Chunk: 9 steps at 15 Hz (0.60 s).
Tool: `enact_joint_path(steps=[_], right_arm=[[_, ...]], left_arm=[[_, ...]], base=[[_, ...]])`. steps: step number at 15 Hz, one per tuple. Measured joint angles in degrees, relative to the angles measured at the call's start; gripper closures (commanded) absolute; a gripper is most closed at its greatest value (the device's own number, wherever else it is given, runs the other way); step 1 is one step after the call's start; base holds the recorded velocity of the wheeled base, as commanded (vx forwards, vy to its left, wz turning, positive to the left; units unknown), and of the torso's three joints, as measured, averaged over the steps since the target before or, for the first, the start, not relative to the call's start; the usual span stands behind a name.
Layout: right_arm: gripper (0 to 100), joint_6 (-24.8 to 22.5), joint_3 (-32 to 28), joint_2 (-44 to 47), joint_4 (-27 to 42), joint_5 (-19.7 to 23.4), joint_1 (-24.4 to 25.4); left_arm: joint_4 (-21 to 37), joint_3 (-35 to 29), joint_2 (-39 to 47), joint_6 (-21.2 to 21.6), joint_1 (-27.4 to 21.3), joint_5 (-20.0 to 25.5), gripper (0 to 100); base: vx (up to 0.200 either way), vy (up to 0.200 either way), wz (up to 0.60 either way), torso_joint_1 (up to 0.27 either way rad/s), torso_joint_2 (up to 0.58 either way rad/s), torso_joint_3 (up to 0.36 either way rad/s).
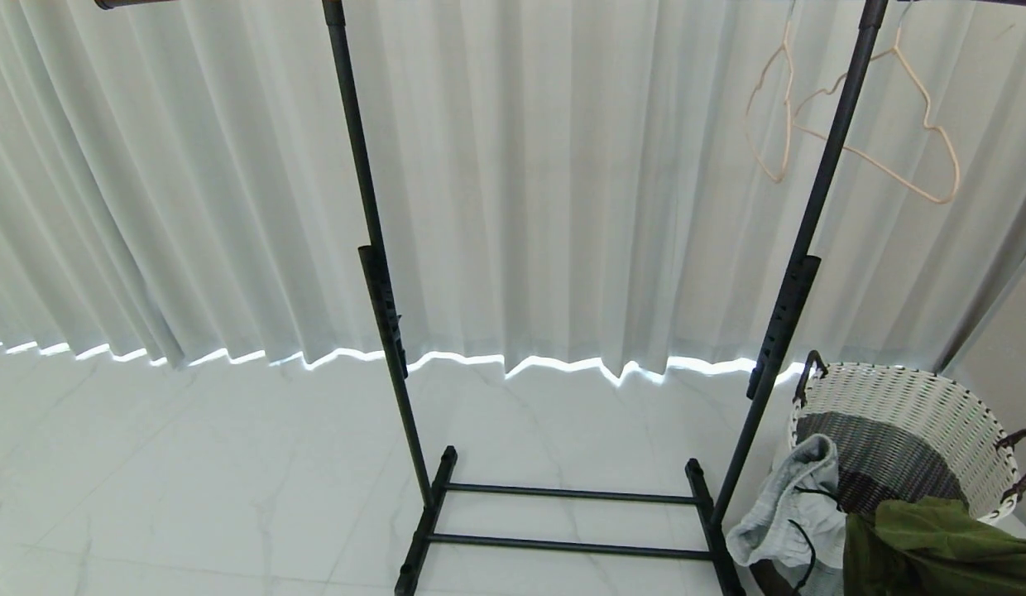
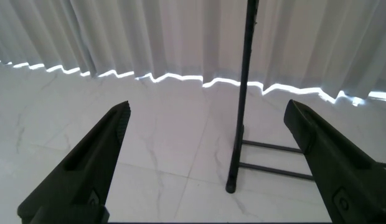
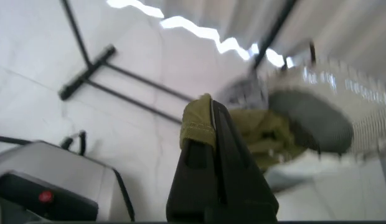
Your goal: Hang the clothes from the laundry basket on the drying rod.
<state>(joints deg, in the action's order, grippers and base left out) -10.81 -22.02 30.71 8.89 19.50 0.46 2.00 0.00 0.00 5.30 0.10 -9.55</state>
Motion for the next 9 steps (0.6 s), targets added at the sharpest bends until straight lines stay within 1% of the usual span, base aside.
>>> enact_joint_path(steps=[2,4,6,8,9], right_arm=[[100,0.88,-3.69,0.05,0.09,2.44,3.34],[100,4.04,-6.78,1.01,0.13,3.69,7.28],[100,7.25,-9.65,2.83,-0.24,4.02,10.95],[100,8.08,-11.96,4.46,-0.20,4.00,14.12],[100,8.24,-14.01,5.42,-0.16,3.97,16.51]], left_arm=[[0.02,0.00,0.00,0.17,-0.05,0.02,0],[-0.01,0.00,0.00,0.20,0.00,0.05,0],[-0.04,0.00,0.00,0.35,-0.05,0.09,0],[-0.28,0.00,0.00,0.13,-0.05,0.40,0],[-0.34,-0.51,0.00,-1.06,-0.05,1.78,0]], base=[[0.000,0.000,0.00,0.000,0.00,0.000],[0.000,0.000,0.00,0.000,0.00,0.000],[0.000,0.000,0.00,0.000,0.00,0.000],[0.000,0.000,0.00,0.000,0.00,0.000],[0.000,0.000,0.00,0.000,0.00,0.000]])
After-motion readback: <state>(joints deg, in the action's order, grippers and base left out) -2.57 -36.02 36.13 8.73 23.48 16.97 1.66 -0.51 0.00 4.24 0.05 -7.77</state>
